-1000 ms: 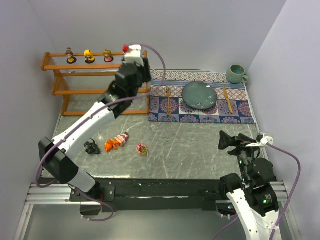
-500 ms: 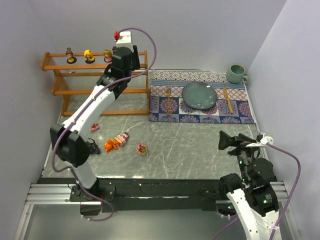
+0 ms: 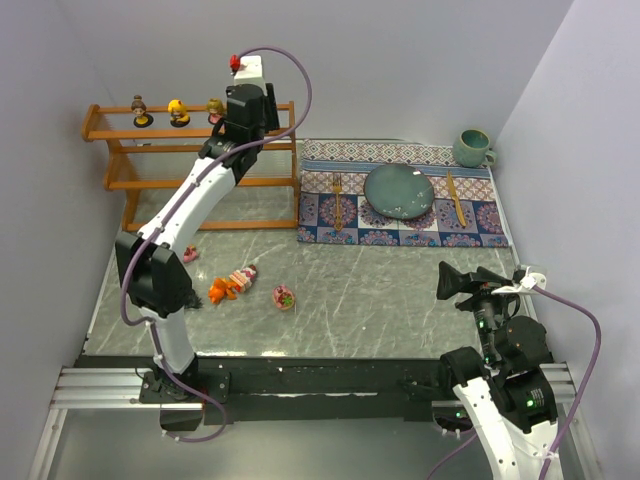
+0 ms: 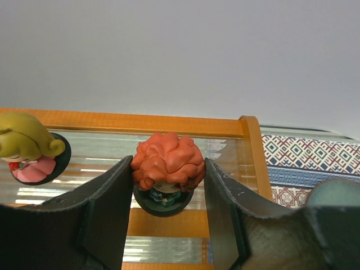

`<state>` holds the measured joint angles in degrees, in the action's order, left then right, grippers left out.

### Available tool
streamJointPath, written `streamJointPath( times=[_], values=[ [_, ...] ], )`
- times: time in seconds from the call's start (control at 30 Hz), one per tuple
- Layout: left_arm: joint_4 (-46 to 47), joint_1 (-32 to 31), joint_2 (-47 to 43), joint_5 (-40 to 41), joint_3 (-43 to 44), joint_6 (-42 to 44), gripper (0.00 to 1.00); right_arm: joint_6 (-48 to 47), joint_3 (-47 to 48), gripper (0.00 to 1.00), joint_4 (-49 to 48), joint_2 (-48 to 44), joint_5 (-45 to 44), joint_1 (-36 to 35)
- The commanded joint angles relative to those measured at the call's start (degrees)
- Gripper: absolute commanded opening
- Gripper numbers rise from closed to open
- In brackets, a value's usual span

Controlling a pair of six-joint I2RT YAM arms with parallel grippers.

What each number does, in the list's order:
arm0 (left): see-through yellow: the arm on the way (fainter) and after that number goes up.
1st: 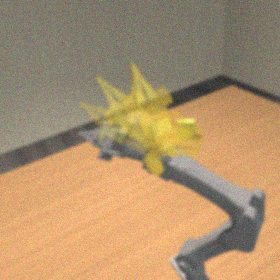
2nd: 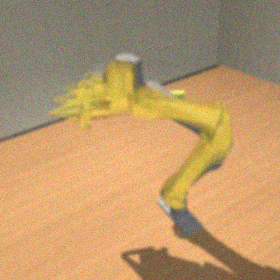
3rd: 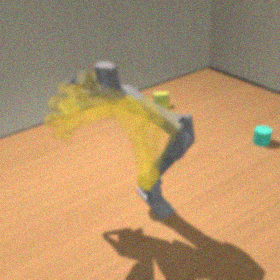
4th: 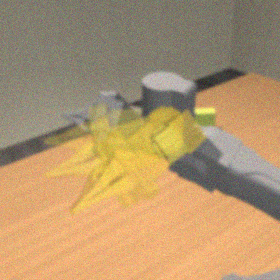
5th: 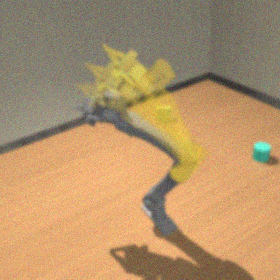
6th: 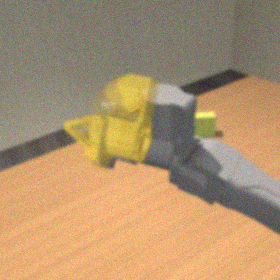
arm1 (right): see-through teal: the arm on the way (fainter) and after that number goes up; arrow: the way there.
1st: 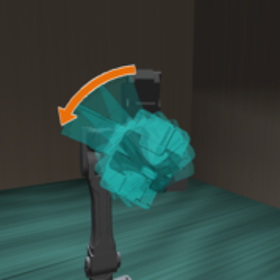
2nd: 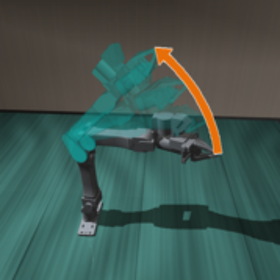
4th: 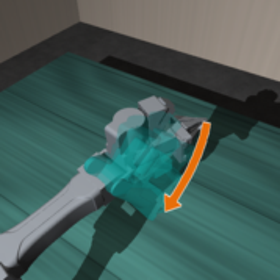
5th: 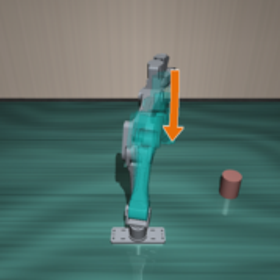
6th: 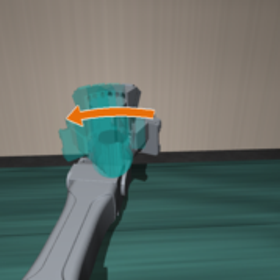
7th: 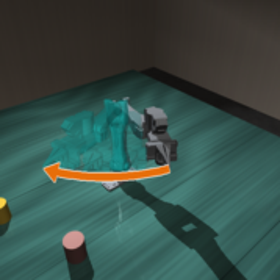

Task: Place and organize the plastic toys onto the shelf

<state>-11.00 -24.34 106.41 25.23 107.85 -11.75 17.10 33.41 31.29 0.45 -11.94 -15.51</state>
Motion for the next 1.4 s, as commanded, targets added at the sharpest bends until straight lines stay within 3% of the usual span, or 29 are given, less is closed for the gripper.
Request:
streamJointPath(
  times=[0.0, 0.5, 0.9, 1.07, 1.37],
  values=[
    [1.4, 0.4, 1.1, -0.8, 3.6, 0.7, 0.44, 0.2, 0.1, 1.0, -1.5, -15.7, -0.1, 0.1],
    [0.4, 0.9, 4.1, -1.9, 5.9, 1.3, 0.48, 0.2, 0.1, 1.0, -1.5, -15.3, -0.2, 0.0],
    [1.4, 1.0, 1.8, -2.5, 3.2, 1.6, 0.76, 0.1, 0.1, 1.0, -1.5, -15.3, 0.0, 0.1],
    [1.2, 0.9, -0.9, -4.2, 2.4, 1.4, 0.83, 0.1, 0.1, 1.0, -1.6, -15.4, 0.0, 0.1],
    [-1.2, -1.2, -12.2, -7.0, -2.6, 0.2, 0.96, -0.1, 0.0, 1.0, -1.9, -16.2, 0.3, 0.2]
  ],
)
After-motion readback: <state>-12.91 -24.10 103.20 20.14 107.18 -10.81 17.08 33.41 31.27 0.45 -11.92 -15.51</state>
